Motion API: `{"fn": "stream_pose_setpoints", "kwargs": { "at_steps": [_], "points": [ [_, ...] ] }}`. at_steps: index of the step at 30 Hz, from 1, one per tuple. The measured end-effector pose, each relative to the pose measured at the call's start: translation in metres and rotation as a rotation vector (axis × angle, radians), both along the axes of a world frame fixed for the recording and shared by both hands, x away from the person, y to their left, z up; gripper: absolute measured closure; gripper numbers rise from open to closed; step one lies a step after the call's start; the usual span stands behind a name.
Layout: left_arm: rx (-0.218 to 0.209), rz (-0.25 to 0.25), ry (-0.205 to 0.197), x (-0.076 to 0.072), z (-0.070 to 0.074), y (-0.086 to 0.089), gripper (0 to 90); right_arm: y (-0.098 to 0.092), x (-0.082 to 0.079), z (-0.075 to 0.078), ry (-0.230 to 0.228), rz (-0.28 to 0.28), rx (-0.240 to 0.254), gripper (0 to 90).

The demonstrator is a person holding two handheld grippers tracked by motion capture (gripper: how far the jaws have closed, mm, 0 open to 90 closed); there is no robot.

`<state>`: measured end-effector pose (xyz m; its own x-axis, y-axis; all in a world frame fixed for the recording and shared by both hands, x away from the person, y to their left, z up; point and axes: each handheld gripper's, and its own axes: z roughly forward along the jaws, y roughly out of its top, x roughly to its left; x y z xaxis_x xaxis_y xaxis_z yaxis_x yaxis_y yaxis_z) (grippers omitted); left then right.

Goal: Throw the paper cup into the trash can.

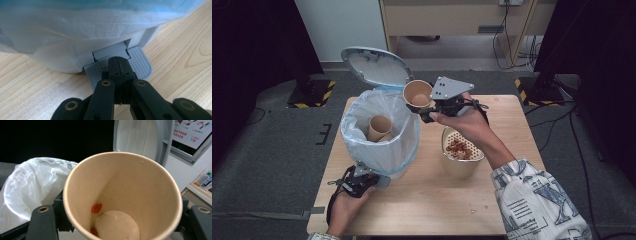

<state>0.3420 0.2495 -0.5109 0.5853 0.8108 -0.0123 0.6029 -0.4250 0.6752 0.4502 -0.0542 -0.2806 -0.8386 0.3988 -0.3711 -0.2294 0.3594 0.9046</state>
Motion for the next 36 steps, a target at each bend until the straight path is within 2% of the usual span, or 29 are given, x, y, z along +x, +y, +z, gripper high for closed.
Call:
{"fn": "stream_pose_setpoints", "kwargs": {
  "at_steps": [13, 19, 32, 35, 36],
  "points": [
    [-0.001, 0.001, 0.0, 0.0, 0.0, 0.0, 90.0, 0.026, -0.001, 0.002, 0.023, 0.04, 0.027, 28.9],
    [-0.001, 0.001, -0.001, 0.0, 0.0, 0.0, 90.0, 0.04, -0.002, -0.002, 0.036, 0.064, 0.014, 28.7],
    [0.0, -0.001, -0.001, 0.0, 0.0, 0.0, 90.0, 0.063, 0.006, -0.007, 0.084, 0.072, 0.009, 27.9],
    [0.0, -0.001, 0.0, 0.0, 0.0, 0.0, 90.0, 0.07, 0.009, -0.008, 0.119, 0.068, 0.019, 23.4],
    [-0.001, -0.003, 0.001, 0.0, 0.0, 0.0, 90.0, 0.073, 0.01, -0.008, 0.161, 0.057, 0.027, 16.5]
  ]
}}
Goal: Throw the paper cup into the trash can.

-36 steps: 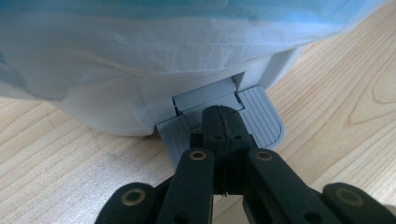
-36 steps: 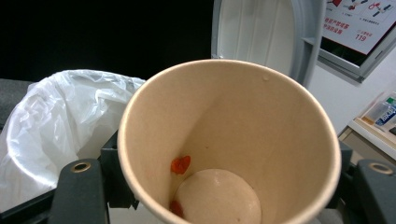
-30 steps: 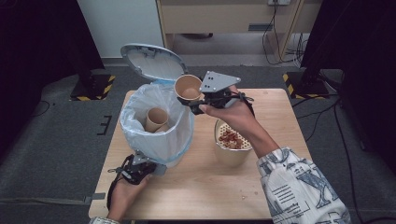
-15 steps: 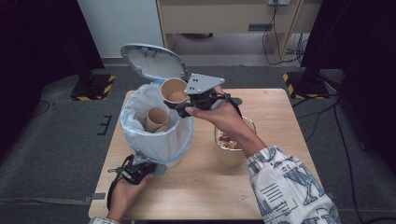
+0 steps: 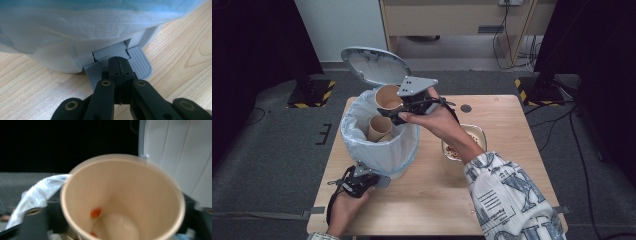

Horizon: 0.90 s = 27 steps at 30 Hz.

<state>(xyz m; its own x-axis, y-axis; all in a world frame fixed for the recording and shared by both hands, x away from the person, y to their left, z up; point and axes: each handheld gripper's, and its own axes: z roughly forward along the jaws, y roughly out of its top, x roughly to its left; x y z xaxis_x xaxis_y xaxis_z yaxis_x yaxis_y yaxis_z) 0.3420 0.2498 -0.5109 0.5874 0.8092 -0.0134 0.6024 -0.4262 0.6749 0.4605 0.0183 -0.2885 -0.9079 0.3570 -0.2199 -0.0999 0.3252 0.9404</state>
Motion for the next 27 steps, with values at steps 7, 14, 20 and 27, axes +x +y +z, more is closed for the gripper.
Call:
{"fn": "stream_pose_setpoints", "kwargs": {
  "at_steps": [7, 14, 20, 27],
  "points": [
    [0.0, 0.0, -0.002, 0.0, 0.0, 0.0, 90.0, 0.0, 0.002, -0.005, 0.078, -0.012, 0.0, 9.6],
    [0.001, 0.001, -0.002, 0.0, 0.0, 0.0, 90.0, -0.016, -0.002, -0.005, 0.066, -0.022, 0.026, 10.4],
    [0.001, 0.001, -0.002, 0.0, 0.0, 0.0, 90.0, -0.03, -0.002, -0.007, 0.066, -0.042, 0.036, 10.8],
    [0.001, 0.001, -0.003, 0.0, 0.0, 0.0, 90.0, -0.046, -0.001, -0.009, 0.068, -0.062, 0.038, 10.8]
  ]
}}
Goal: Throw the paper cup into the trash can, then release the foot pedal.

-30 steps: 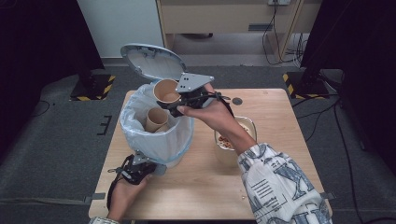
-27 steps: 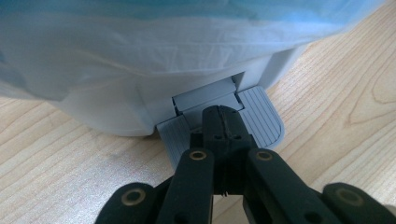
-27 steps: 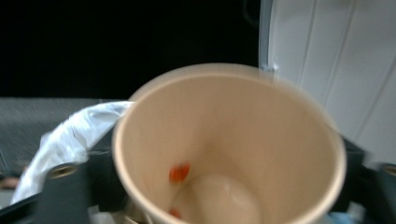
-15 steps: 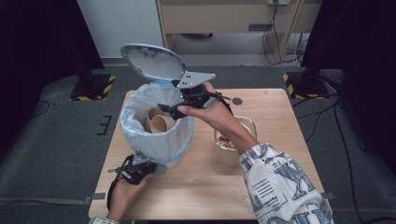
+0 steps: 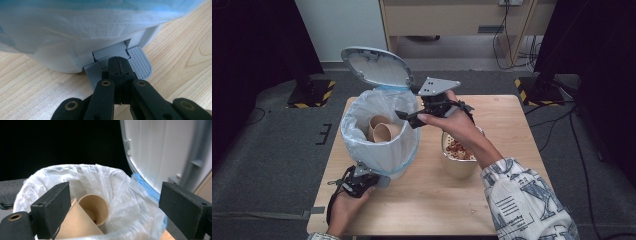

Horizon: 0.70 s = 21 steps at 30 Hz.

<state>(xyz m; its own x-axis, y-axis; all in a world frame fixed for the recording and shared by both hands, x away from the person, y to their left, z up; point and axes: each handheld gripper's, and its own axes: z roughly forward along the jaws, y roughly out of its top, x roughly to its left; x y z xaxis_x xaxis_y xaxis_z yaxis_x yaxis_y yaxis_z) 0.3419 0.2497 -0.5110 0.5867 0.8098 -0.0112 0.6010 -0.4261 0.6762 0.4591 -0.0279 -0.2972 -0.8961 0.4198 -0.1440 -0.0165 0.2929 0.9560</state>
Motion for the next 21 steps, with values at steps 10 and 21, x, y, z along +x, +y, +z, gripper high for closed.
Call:
{"fn": "stream_pose_setpoints", "kwargs": {
  "at_steps": [10, 21],
  "points": [
    [0.001, 0.0, -0.001, 0.0, 0.0, 0.0, 90.0, -0.026, 0.003, -0.004, 0.004, -0.046, -0.007, 10.3],
    [0.007, 0.0, -0.002, 0.0, 0.0, 0.0, 90.0, -0.075, 0.012, -0.012, 0.008, -0.161, -0.015, 10.1]
  ]
}}
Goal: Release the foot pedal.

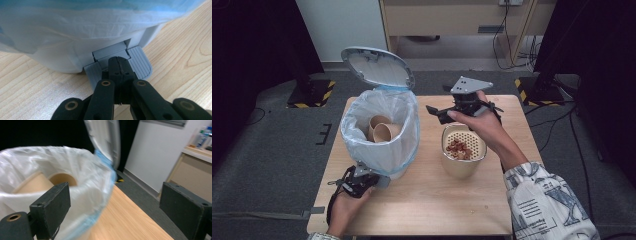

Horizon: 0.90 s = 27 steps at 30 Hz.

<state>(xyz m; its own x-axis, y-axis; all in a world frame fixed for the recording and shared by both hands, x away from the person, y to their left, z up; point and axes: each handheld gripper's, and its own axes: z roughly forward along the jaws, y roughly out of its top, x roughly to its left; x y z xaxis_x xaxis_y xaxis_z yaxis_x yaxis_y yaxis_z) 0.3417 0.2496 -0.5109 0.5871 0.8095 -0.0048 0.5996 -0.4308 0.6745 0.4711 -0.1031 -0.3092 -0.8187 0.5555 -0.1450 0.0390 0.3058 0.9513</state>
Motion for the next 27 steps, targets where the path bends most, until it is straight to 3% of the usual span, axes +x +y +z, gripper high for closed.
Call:
{"fn": "stream_pose_setpoints", "kwargs": {
  "at_steps": [10, 21, 24, 27],
  "points": [
    [0.0, 0.002, 0.0, 0.0, 0.0, 0.0, 90.0, -0.045, 0.004, -0.01, 0.016, -0.093, -0.007, 10.4],
    [0.007, -0.002, -0.011, -0.003, 0.001, -0.002, 89.6, -0.067, 0.005, -0.019, 0.026, -0.134, -0.005, 10.2],
    [0.038, 0.024, -0.027, -0.01, 0.004, -0.003, 65.1, -0.073, 0.006, -0.022, 0.03, -0.149, -0.005, 10.2],
    [0.0, 0.081, -0.084, -0.022, 0.015, 0.008, 47.9, -0.082, 0.006, -0.024, 0.033, -0.168, 0.001, 10.1]
  ]
}}
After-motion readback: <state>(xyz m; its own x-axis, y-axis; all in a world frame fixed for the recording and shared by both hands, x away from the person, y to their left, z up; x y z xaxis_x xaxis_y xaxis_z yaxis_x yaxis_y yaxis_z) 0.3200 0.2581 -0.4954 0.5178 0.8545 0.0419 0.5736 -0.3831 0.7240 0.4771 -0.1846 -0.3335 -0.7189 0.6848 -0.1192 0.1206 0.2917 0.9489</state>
